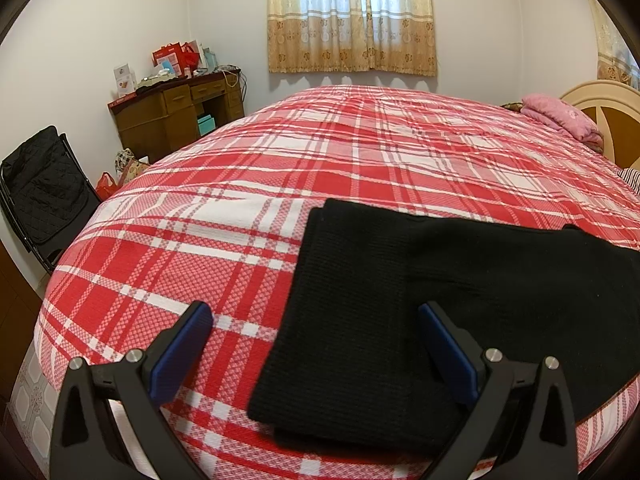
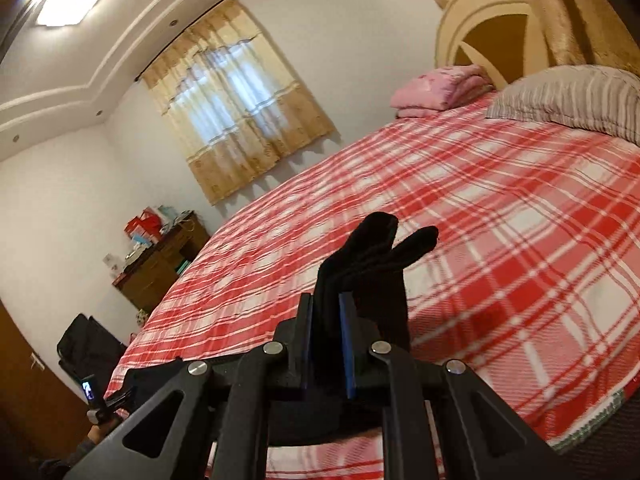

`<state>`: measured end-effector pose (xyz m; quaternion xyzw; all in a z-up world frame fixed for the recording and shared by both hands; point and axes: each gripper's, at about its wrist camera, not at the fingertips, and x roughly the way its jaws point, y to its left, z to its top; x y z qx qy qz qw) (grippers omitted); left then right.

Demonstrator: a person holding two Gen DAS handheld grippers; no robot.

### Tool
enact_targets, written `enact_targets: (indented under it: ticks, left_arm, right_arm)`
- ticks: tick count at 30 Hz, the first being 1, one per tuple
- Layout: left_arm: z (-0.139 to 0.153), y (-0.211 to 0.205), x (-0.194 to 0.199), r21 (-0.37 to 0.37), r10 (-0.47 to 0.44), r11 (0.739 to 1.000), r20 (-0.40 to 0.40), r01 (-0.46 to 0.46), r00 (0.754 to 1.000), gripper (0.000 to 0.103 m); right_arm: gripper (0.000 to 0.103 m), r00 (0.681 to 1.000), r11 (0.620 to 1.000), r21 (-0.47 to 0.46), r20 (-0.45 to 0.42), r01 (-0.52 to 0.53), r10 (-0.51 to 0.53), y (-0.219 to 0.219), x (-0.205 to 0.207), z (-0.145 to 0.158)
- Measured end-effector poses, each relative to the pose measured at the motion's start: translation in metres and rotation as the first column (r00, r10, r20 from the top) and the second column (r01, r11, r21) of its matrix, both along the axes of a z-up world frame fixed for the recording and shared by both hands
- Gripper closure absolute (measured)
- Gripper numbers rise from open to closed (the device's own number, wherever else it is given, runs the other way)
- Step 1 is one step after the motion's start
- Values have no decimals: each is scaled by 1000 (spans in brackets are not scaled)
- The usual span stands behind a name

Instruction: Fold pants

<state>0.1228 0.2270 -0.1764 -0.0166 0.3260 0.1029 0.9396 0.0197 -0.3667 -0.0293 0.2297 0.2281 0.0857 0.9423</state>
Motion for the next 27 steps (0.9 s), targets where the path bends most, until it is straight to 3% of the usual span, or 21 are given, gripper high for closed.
enact_targets:
  ticks: [15,27]
  left_arm:
    - [-1,1,-1,0,-1,1000,2,1,1000,0]
    - [-1,0,-2,0,-1,1000,4,1,1000,0]
  right_arm:
    - [91,976,974,-77,29,-212,215,93,28,38]
    - [91,920,915,-99,-53,-392,388,188,64,9]
